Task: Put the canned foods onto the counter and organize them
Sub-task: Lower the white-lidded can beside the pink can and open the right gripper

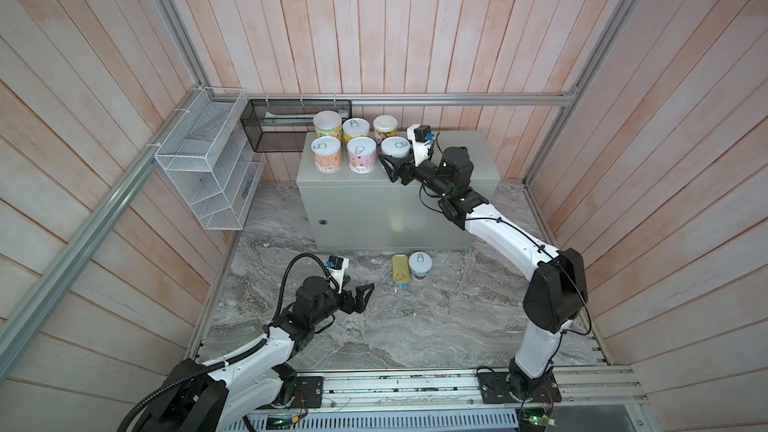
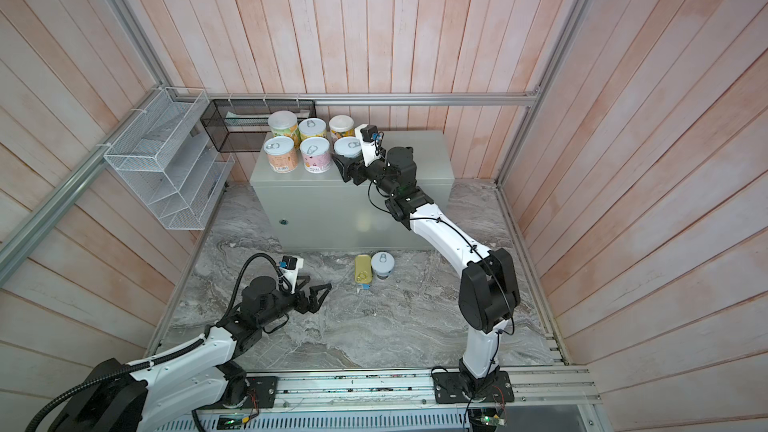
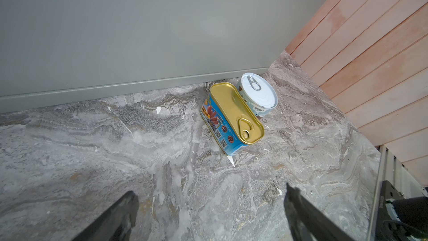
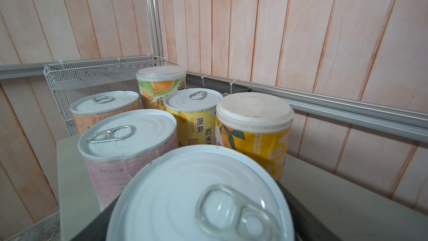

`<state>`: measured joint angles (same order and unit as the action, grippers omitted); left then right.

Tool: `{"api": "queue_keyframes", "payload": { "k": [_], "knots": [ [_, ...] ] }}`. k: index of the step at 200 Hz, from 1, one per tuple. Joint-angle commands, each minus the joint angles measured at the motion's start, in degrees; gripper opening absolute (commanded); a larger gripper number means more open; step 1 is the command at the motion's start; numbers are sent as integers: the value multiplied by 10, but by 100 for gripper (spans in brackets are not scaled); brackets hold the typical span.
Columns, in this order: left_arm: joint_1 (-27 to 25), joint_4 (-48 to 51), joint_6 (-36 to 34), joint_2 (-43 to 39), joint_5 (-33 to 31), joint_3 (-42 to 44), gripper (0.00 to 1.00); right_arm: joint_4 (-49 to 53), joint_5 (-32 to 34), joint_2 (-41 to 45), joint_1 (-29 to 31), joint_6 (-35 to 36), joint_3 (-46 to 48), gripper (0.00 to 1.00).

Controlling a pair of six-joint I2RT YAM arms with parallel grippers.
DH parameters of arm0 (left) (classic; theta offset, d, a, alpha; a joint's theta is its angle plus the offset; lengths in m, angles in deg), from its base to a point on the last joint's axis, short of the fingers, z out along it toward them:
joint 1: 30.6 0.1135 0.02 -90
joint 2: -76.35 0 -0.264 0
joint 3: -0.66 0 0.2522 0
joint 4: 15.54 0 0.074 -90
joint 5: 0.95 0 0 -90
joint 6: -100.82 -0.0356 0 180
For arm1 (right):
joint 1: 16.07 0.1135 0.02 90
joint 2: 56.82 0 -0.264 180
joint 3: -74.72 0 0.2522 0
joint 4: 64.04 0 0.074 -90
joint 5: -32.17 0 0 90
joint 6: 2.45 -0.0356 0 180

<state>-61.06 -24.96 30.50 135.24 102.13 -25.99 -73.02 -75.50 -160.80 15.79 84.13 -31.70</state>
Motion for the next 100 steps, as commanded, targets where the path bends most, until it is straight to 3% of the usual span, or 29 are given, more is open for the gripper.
{"api": "queue_keyframes", "payload": {
  "k": [1, 35, 100],
  "knots": [
    [-3, -14, -4, 3, 4, -14, 100, -17, 11, 39, 3, 10, 26, 90],
    [-3, -12, -5, 6, 1, -15, 100, -3, 25, 68, 2, 19, 53, 97],
    [-3, -7, -6, 17, -6, -20, 100, -25, 37, 148, 2, 12, 147, 98]
  ]
}}
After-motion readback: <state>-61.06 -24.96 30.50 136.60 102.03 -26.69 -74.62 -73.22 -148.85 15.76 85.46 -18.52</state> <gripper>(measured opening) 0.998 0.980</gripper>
